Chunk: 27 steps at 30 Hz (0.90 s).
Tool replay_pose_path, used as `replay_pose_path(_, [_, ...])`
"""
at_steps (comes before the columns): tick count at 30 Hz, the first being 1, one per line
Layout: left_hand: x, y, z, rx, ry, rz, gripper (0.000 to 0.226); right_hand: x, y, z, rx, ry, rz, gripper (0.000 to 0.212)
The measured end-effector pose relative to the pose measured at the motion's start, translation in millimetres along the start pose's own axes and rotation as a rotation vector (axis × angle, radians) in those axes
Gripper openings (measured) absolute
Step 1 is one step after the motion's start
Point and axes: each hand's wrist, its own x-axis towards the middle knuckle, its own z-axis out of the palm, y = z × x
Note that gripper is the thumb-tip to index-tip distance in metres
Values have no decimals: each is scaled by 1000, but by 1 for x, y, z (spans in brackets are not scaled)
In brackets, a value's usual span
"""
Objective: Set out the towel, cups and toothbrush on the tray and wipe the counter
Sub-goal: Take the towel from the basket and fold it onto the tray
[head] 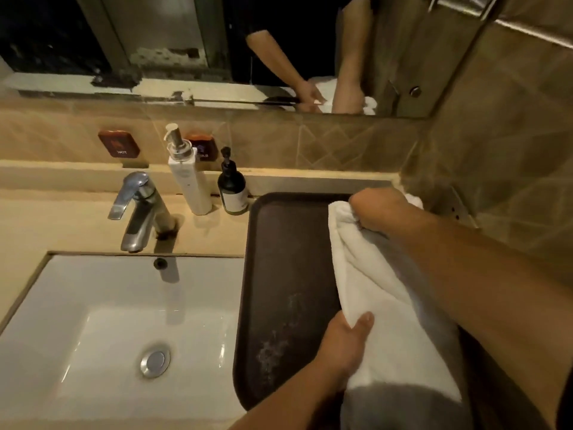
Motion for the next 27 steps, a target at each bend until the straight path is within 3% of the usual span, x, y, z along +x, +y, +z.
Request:
replay_pose_path(3, [14,-6,-1,231,72,-16,47,20,-2,14,16,-93,-21,17])
replay_pose_path(7, [15,-7,7,317,154,-28,46,27,5,21,47,-50,-59,9])
replay_pose_path(14, [14,-5,13,321,153,-21,37,30,7,25,-14,-18,-142,28])
replay_pose_path(17, [11,-5,12,397,194,51,46,36,8,34,34,-17,-106,37])
replay_pose_path(21, [3,1,12,831,248,110,67,29,9,62,-183,339,-141,54])
replay_pose_path(24, [-6,4,5,1156,265,215,66,9,11,79,-194,409,-33,61])
replay_pose_path(27, [-21,-2,-1,1293,118,410,63,-21,0,80,0,497,132,63])
